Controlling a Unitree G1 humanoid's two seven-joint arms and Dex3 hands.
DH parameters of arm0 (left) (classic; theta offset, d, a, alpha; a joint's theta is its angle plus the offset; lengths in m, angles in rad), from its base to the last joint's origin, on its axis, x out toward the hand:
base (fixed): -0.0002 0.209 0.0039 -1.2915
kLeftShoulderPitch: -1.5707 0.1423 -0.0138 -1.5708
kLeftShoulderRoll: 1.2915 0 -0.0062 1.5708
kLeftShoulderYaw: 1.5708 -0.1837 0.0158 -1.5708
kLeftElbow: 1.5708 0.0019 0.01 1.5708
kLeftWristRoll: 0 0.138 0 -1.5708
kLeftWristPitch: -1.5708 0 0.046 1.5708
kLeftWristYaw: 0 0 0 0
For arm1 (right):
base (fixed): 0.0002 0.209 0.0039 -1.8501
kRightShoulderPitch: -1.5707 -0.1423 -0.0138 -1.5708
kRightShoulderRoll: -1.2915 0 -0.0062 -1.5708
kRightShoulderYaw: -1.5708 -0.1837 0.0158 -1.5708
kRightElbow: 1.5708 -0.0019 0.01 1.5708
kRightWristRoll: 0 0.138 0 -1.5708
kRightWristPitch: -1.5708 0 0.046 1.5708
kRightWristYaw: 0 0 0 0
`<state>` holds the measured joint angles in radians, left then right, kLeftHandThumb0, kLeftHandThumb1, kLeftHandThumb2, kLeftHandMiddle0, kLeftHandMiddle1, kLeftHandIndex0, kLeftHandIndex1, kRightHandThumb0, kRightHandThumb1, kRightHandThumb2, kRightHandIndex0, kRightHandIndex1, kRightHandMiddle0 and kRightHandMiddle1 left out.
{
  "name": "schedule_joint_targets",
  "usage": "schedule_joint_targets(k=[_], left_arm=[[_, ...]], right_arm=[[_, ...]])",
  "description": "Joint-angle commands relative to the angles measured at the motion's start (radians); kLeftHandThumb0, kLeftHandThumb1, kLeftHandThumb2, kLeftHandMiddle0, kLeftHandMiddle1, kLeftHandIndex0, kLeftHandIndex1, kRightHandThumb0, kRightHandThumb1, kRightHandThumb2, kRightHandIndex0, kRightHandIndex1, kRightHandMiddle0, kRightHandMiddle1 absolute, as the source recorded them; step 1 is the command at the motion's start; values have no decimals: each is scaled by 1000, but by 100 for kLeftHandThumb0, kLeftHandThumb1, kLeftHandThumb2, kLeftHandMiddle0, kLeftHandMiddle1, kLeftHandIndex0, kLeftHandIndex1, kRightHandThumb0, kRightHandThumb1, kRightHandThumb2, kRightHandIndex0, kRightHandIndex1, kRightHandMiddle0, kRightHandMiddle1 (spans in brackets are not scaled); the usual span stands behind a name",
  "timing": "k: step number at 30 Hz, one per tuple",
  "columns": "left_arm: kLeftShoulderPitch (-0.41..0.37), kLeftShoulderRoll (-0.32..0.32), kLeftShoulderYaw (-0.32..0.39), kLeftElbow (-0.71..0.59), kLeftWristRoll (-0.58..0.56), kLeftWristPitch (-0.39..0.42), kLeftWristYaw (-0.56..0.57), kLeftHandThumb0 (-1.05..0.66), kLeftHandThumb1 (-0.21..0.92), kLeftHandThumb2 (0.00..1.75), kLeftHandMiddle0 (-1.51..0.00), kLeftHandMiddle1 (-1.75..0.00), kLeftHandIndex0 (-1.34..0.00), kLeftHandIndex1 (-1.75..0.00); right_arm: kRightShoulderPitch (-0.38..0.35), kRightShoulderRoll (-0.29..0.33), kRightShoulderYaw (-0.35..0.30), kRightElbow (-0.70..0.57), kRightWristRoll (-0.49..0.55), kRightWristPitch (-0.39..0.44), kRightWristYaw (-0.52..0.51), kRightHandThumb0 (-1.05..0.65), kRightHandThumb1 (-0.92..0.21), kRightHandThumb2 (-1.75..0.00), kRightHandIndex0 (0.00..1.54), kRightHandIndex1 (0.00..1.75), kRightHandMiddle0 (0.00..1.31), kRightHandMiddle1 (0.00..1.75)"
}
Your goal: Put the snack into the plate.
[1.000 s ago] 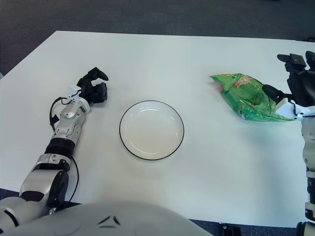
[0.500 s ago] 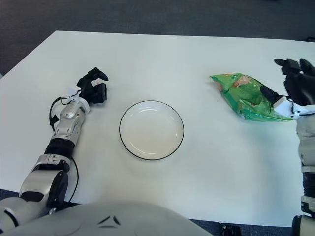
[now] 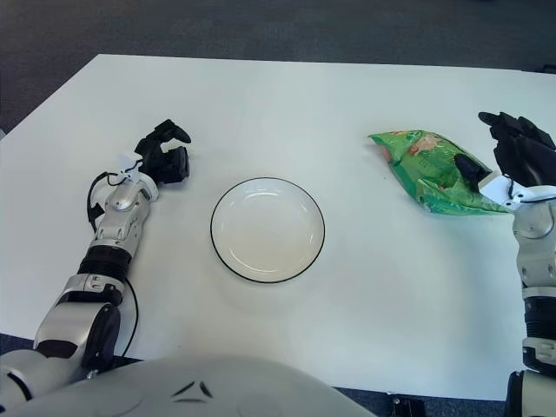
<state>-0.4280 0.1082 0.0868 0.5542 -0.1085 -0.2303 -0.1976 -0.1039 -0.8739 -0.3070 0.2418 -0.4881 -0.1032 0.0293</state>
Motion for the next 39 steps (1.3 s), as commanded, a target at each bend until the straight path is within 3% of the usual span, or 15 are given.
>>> schedule_joint_targets(k=[1, 19, 26, 31, 39], left_arm=[[71, -11, -5, 39, 2, 46, -2, -46, 36, 127, -117, -175, -58, -175], [70, -9, -7, 41, 3, 43, -8, -47, 34, 128, -118, -175, -59, -175], [66, -11, -5, 43, -1, 50, -5, -47, 34, 128, -118, -175, -59, -175], [67, -9, -9, 42, 3, 47, -7, -47, 34, 128, -118, -175, -59, -175], [67, -8, -10, 45, 7, 41, -4, -47, 34, 129, -118, -175, -60, -175]], right_arm=[[-11, -10, 6, -7, 12, 2, -7, -104, -92, -98, 0, 0, 0, 35], [-37, -3, 7, -53, 40, 10, 3, -102, -92, -99, 0, 0, 0, 33], [-36, -2, -7, -144, 43, 49, 10, -104, -92, -99, 0, 0, 0, 33], [0, 55, -26, -336, 41, 133, 21, -103, -92, -95, 0, 0, 0, 32], [2, 56, -27, -354, 57, 138, 54, -103, -92, -91, 0, 0, 0, 39]])
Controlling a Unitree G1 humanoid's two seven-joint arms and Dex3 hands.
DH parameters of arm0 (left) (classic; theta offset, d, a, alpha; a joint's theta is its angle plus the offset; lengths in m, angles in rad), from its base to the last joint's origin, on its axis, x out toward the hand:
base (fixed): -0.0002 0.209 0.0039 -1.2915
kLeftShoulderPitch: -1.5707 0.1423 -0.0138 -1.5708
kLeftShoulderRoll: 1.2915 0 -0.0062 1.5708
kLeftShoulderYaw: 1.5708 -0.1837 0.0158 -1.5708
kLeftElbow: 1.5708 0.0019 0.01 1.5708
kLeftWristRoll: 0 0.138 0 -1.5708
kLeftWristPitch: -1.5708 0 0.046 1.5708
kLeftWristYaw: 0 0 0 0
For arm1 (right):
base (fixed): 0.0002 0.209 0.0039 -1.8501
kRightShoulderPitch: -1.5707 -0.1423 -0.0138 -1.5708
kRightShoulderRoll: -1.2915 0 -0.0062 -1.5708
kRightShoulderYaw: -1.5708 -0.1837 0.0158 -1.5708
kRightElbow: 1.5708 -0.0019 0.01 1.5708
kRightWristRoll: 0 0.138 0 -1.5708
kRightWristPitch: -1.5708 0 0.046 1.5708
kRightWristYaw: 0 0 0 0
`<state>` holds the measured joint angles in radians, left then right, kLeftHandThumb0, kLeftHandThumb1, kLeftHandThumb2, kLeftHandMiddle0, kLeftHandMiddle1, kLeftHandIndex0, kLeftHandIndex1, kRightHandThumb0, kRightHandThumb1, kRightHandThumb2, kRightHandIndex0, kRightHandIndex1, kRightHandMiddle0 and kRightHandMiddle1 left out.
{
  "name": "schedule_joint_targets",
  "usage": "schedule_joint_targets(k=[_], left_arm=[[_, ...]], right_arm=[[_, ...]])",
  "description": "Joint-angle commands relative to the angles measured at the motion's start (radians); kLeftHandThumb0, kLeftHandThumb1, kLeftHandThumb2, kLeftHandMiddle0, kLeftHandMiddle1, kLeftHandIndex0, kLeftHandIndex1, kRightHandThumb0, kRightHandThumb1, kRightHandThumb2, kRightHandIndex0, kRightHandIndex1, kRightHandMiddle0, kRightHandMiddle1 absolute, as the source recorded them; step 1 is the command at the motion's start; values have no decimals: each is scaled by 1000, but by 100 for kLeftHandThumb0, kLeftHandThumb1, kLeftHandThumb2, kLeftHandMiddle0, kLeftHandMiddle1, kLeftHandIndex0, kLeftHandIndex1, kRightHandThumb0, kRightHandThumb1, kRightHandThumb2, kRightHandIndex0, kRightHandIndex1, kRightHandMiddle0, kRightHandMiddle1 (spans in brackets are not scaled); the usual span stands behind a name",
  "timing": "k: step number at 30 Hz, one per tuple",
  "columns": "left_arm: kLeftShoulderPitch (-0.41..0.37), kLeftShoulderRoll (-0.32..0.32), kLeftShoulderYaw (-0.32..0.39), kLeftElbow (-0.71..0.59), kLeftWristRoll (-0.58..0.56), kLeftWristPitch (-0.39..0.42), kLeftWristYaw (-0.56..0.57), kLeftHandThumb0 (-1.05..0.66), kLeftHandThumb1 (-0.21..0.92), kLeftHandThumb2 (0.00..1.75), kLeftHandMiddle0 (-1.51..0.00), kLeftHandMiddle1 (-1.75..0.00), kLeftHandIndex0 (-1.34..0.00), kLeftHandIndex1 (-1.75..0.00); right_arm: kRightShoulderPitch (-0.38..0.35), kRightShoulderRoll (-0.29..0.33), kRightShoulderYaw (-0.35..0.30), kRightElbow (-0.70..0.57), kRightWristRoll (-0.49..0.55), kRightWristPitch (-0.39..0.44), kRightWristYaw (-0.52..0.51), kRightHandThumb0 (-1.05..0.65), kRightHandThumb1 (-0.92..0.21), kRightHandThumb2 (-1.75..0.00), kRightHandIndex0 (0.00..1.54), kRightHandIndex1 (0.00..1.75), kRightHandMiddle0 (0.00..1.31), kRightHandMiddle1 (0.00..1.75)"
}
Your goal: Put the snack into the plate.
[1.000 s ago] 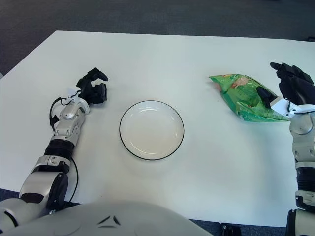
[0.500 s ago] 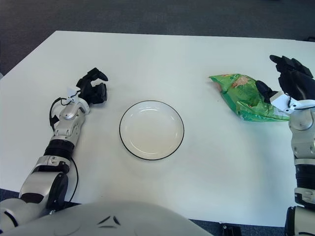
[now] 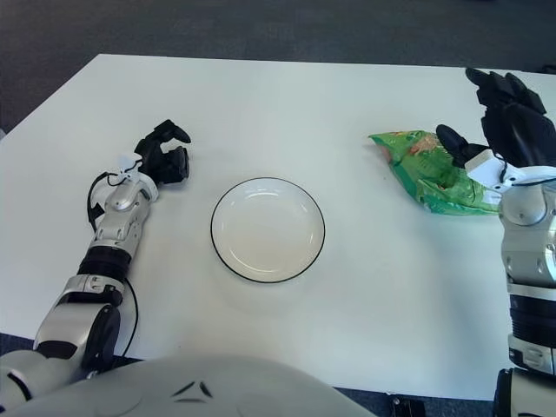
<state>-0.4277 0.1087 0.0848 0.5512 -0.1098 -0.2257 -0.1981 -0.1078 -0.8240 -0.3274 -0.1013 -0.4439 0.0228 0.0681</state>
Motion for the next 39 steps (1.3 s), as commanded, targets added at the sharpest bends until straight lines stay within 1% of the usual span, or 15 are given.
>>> schedule_joint_targets(k=[1, 6, 11, 18, 30, 39], left_arm=[[67, -9, -8, 49, 8, 34, -4, -47, 34, 129, -118, -175, -60, -175], [67, -9, -9, 50, 5, 29, -11, -47, 34, 129, -118, -175, -59, -175], [69, -9, -9, 45, 4, 32, -10, -47, 34, 128, -118, -175, -59, -175], [75, -7, -9, 33, -1, 41, -17, -47, 35, 128, -118, -175, -59, -175], [80, -9, -8, 19, 5, 49, 0, -47, 35, 127, -119, -175, -58, -175], [77, -9, -5, 20, 7, 51, 4, -47, 35, 127, -120, -175, -58, -175]], right_arm=[[-4, 7, 10, 7, 8, 1, 14, -104, -92, -91, 0, 0, 0, 40], [-48, 2, 73, 127, -8, -53, 5, -104, -92, -91, 0, 0, 0, 49], [-35, -20, 70, 120, 10, -74, 42, -102, -92, -95, 0, 0, 0, 52], [-30, -20, 73, 114, 12, -91, 67, -101, -92, -98, 0, 0, 0, 54], [-54, 1, 118, 177, 29, -92, 111, -103, -92, -98, 0, 0, 0, 56], [-59, -10, 161, 216, 23, -107, 124, -103, -92, -100, 0, 0, 0, 57]])
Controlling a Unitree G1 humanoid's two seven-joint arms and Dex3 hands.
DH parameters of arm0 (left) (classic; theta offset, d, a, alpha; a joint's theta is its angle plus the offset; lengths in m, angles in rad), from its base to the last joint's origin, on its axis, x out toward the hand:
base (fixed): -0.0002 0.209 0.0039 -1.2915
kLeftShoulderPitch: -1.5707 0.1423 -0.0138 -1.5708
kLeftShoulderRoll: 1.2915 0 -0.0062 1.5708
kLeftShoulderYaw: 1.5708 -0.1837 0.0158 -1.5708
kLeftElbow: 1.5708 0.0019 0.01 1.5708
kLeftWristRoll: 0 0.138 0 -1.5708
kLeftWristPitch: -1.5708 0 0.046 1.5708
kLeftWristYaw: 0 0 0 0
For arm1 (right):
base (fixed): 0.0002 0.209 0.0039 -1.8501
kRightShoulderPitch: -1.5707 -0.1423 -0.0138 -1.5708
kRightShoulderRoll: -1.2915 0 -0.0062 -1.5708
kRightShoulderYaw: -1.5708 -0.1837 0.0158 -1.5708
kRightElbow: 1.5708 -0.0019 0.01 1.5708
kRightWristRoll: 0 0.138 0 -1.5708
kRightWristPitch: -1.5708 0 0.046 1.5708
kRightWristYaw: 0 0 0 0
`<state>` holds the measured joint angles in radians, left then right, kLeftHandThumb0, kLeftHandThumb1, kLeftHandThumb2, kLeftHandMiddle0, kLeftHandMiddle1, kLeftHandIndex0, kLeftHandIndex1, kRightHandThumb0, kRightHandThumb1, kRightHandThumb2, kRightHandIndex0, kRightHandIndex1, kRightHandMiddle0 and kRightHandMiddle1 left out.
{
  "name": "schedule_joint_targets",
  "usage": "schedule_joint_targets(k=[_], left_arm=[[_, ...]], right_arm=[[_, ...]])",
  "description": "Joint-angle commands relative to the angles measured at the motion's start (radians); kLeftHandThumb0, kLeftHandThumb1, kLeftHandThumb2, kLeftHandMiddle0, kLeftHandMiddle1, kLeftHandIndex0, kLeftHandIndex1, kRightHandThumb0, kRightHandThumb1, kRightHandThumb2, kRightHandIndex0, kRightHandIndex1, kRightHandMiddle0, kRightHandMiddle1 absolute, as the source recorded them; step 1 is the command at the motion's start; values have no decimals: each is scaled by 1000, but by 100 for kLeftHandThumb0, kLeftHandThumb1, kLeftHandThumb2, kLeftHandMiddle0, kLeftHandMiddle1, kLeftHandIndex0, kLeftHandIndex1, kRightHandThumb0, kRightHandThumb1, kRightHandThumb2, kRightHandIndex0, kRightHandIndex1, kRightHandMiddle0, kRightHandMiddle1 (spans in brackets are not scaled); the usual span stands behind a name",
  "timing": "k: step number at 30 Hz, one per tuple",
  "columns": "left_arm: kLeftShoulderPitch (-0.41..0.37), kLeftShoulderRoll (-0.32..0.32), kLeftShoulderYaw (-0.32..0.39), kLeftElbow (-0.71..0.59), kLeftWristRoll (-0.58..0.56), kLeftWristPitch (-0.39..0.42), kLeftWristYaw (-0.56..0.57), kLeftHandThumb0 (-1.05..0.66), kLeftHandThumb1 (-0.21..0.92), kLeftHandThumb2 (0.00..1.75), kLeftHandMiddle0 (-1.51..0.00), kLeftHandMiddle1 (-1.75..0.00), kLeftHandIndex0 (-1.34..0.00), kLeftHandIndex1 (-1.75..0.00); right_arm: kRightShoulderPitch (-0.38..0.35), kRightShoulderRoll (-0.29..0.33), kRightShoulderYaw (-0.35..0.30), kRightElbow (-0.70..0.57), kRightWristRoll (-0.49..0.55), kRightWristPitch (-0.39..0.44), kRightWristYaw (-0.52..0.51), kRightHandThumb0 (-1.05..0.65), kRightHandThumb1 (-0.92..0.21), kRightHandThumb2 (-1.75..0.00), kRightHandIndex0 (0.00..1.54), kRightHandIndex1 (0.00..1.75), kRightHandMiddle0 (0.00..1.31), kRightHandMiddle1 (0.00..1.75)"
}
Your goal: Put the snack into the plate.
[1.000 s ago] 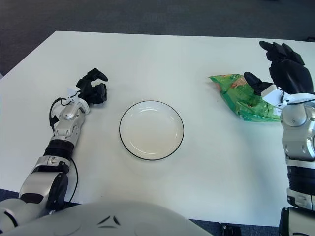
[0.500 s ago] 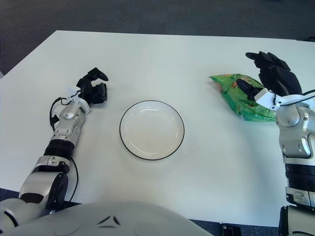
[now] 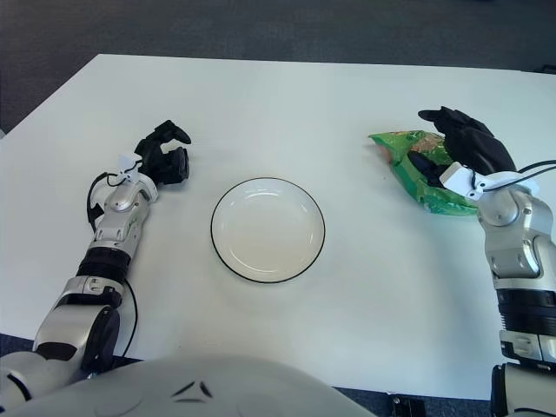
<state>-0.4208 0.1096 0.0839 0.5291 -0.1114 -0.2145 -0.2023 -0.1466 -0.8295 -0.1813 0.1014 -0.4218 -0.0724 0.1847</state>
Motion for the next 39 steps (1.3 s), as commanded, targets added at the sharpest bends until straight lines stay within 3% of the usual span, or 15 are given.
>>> schedule_joint_targets(k=[1, 19, 31, 39], left_arm=[[71, -11, -5, 42, 10, 41, 10, -47, 35, 127, -120, -175, -58, -175], [52, -3, 4, 65, 8, 32, 6, -46, 36, 126, -116, -175, -58, -175], [40, 3, 11, 93, 1, 6, -3, -46, 37, 125, -116, -175, -57, -175], [37, 8, 14, 98, 4, 6, 1, -46, 37, 125, -116, -175, -57, -175]], right_arm=[[-21, -7, 25, 22, -6, -14, 9, -103, -92, -100, 0, 0, 0, 57], [-70, -7, 114, 130, -31, 12, 56, -103, -92, -100, 0, 0, 0, 53], [-95, 7, 127, 203, -23, 39, 46, -102, -92, -94, 0, 0, 0, 62], [-90, 11, 129, 208, -25, 103, 49, -101, -92, -90, 0, 0, 0, 68]])
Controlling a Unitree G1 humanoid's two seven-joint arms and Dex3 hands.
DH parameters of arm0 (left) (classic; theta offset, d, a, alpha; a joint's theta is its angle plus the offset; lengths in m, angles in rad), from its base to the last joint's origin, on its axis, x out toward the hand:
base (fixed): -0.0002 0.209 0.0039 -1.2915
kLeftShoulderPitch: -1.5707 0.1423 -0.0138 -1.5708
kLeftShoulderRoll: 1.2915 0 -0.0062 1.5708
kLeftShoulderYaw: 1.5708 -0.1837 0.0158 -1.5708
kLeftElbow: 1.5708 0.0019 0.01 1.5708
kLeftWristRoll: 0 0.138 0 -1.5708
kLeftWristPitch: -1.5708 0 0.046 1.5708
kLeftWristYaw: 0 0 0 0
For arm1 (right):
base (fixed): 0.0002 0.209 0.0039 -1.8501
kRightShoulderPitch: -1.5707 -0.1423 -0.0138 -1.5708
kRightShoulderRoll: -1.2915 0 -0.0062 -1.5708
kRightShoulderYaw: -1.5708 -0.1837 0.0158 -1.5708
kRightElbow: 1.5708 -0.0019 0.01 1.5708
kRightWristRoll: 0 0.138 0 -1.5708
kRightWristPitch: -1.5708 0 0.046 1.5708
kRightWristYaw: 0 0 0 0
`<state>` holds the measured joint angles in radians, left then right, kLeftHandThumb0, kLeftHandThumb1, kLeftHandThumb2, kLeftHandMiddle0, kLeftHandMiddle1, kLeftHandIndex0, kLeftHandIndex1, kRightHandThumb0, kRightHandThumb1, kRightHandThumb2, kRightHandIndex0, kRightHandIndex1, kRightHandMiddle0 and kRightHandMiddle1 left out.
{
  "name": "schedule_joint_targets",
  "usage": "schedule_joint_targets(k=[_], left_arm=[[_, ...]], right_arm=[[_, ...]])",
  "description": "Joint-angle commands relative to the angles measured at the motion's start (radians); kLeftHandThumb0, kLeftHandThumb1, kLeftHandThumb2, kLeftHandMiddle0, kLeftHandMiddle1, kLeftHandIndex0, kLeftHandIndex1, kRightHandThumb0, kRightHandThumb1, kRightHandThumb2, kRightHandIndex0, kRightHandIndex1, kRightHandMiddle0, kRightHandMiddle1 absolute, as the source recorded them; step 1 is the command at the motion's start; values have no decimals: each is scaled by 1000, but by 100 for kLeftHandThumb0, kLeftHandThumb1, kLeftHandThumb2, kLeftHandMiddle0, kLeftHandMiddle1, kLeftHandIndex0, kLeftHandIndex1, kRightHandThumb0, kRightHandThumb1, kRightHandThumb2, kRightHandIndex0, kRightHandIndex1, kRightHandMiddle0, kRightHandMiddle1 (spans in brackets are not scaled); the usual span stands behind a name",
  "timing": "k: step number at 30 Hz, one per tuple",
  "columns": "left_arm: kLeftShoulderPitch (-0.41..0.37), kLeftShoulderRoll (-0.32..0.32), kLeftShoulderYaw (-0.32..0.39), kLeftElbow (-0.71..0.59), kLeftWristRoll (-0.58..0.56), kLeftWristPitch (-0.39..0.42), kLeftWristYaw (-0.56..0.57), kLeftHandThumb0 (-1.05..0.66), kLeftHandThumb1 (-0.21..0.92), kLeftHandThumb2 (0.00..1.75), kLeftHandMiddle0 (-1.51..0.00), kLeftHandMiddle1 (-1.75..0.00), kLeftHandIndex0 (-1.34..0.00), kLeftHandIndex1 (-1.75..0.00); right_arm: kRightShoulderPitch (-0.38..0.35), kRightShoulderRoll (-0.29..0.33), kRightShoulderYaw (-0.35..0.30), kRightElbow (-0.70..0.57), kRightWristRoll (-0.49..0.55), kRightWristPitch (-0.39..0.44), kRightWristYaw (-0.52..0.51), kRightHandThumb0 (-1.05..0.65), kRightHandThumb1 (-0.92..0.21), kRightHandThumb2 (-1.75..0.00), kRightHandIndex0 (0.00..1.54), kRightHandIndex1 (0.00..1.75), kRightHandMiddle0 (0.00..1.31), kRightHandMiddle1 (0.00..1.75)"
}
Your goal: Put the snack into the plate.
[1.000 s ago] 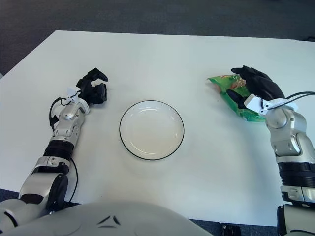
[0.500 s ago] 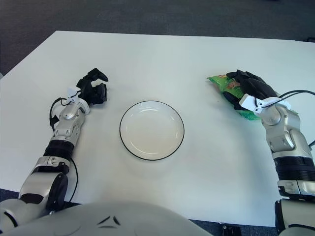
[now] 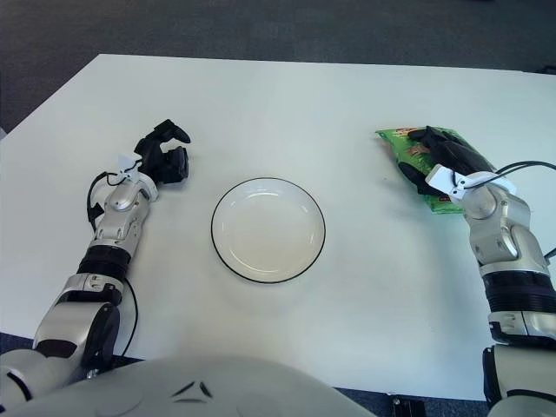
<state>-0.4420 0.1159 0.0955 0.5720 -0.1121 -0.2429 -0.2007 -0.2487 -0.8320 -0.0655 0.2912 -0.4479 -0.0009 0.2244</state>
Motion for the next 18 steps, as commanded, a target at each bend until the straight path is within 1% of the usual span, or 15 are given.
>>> schedule_joint_targets(k=[1, 9, 15, 18], left_arm=[[58, 2, 3, 54, 4, 36, 0, -46, 37, 125, -116, -175, -57, -175], [63, 6, -2, 41, 21, 45, 17, -46, 38, 124, -117, -175, -56, -175], [65, 6, -5, 35, 30, 47, 25, -46, 38, 124, -118, -175, -56, -175], [69, 9, -5, 29, 30, 48, 22, -46, 38, 124, -118, -175, -56, -175]], right_arm=[[13, 13, 15, 21, -3, 44, 7, -100, -92, -90, 0, 0, 0, 68], [9, 17, 37, 32, -29, 129, -7, -98, -92, -91, 0, 0, 0, 67], [10, 14, 46, 26, -31, 154, -7, -97, -92, -93, 1, 0, 0, 65], [34, 11, 34, -60, -28, 197, 21, -96, -92, -92, 2, 1, 0, 65]])
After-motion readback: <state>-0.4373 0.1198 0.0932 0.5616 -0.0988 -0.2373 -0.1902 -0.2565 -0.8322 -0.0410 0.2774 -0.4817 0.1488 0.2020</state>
